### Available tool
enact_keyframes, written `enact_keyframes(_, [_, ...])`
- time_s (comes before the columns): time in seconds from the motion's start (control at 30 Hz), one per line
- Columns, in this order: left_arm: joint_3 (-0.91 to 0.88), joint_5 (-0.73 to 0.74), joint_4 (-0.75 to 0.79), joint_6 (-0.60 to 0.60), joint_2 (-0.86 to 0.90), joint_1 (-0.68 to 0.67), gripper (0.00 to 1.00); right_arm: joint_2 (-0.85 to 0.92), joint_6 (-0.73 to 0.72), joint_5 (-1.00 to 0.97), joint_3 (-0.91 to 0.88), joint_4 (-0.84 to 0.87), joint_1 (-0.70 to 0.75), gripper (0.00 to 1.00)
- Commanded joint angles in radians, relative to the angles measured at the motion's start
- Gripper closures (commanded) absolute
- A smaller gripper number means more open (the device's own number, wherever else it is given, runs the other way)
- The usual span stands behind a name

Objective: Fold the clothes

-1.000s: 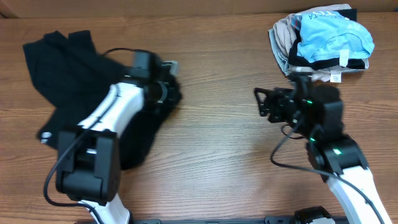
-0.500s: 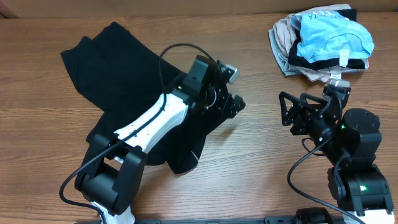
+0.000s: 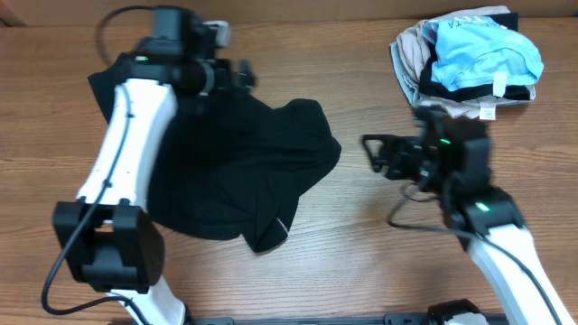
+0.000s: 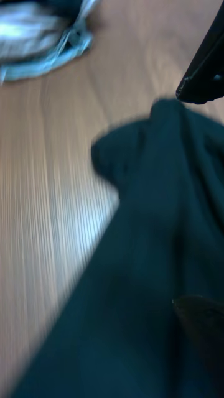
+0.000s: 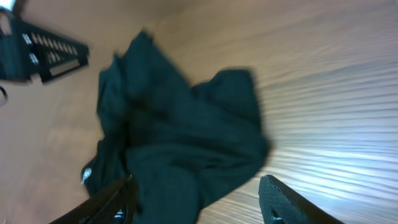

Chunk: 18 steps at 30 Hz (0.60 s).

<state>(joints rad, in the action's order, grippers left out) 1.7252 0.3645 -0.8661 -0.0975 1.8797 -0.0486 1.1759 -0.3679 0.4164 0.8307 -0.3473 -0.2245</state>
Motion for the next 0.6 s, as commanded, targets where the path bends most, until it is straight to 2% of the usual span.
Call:
enact_keyframes(0.0, [0.017, -0.064, -0.021, 0.009, 0.003, 0.069, 0.0, 0.127, -0.064, 0.042, 0.023, 0.085, -0.112, 0.35])
enact_keyframes(0.27, [0.013, -0.172, -0.058, 0.01, 0.003, 0.19, 0.0, 0.41, -0.187, 0.076, 0.083, 0.249, -0.322, 0.39])
enact_keyframes(0.57, [0.01, -0.219, -0.076, 0.016, 0.011, 0.206, 0.0, 0.589, -0.214, 0.076, 0.136, 0.194, -0.405, 0.48])
